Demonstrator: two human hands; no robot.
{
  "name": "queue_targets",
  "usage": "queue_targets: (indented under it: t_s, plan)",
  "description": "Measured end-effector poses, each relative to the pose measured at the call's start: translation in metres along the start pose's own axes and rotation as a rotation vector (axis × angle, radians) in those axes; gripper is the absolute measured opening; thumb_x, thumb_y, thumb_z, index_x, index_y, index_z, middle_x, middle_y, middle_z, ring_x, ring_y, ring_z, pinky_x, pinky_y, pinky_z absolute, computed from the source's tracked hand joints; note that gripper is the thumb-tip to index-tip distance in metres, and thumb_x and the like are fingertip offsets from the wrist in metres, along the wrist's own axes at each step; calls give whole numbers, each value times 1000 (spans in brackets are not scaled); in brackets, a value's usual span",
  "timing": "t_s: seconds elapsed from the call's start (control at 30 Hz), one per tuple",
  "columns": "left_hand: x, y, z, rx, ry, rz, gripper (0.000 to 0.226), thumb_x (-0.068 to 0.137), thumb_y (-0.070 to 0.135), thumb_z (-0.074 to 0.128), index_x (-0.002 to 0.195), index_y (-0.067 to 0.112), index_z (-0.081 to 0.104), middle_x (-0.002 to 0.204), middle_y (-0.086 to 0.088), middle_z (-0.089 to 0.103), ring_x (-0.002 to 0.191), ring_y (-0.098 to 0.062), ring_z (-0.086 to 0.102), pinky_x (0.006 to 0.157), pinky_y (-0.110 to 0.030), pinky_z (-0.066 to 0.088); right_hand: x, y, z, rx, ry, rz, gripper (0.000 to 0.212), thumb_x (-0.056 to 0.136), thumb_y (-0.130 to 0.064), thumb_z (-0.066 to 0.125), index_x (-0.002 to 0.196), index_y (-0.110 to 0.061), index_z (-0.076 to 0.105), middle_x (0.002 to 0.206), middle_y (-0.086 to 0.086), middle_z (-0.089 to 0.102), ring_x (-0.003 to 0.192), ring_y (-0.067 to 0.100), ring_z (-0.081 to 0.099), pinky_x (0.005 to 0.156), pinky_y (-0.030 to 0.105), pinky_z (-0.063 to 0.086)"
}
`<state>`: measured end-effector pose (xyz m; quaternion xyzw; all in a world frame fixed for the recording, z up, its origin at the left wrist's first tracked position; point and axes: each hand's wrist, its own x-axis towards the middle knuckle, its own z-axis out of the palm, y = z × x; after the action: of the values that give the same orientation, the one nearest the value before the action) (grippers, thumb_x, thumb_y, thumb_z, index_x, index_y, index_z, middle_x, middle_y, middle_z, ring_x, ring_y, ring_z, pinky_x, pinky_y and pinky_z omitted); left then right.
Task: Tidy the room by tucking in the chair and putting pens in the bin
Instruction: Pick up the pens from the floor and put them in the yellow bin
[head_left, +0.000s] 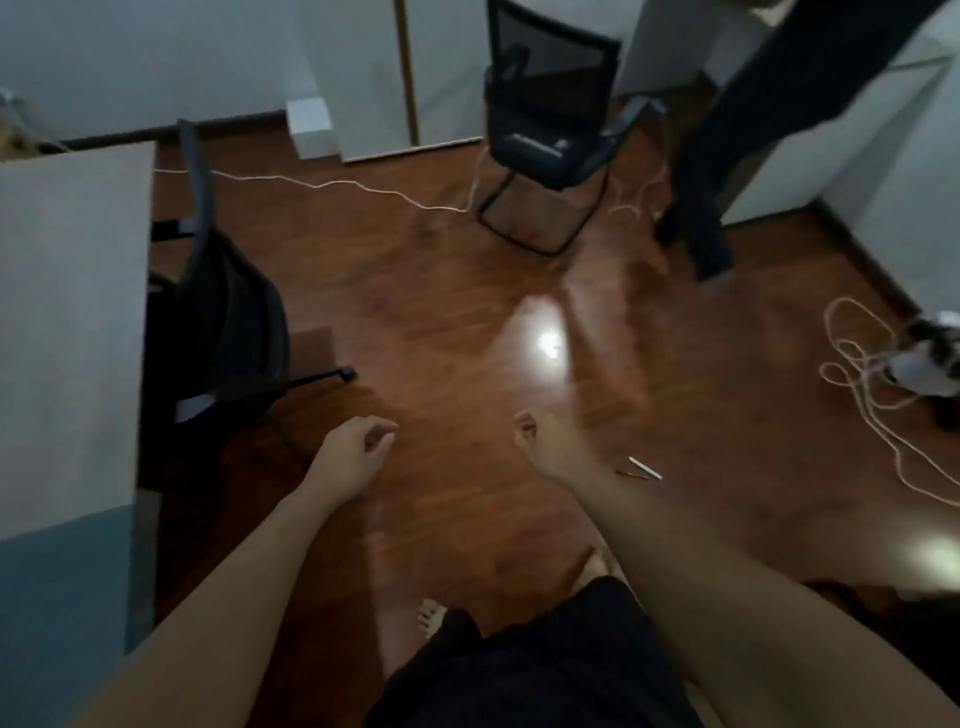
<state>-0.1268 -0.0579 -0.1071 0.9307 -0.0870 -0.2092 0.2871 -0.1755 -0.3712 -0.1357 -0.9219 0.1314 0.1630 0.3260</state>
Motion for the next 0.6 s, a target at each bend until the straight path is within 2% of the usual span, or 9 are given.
queue_targets:
  t_s: [0.2,0.33,0.5,0.6]
  plan:
    - [56,104,57,83,-124,133,29,107,30,59,130,19,72,130,-4,70,110,-19,67,92,-27,48,-17,111,-65,85,143,162,29,89,-26,69,117,-17,73,112,11,77,109,35,70,98,43,54]
    - [91,180,109,97,-174,189,29,107,30,59,130,19,73,130,-1,69,101,-9,61,87,-24,43,-25,188,-113,122,149,224,29,93,-26,69,119,-14,71,113,9,76,109,31,69,98,43,54]
    - [132,269,182,107,-218,246,20,102,23,66,118,21,78,116,0,74,99,-18,72,87,-29,53,-24,292,-171,172,175,335,29,93,-26,67,116,-10,73,114,11,77,110,33,71,93,42,56]
    - [155,312,224,95,-248,247,18,101,22,67,115,22,79,114,-2,76,96,-19,73,92,-37,59,-23,344,-201,209,187,399,28,94,-21,68,119,-8,73,117,11,76,112,29,69,90,32,50]
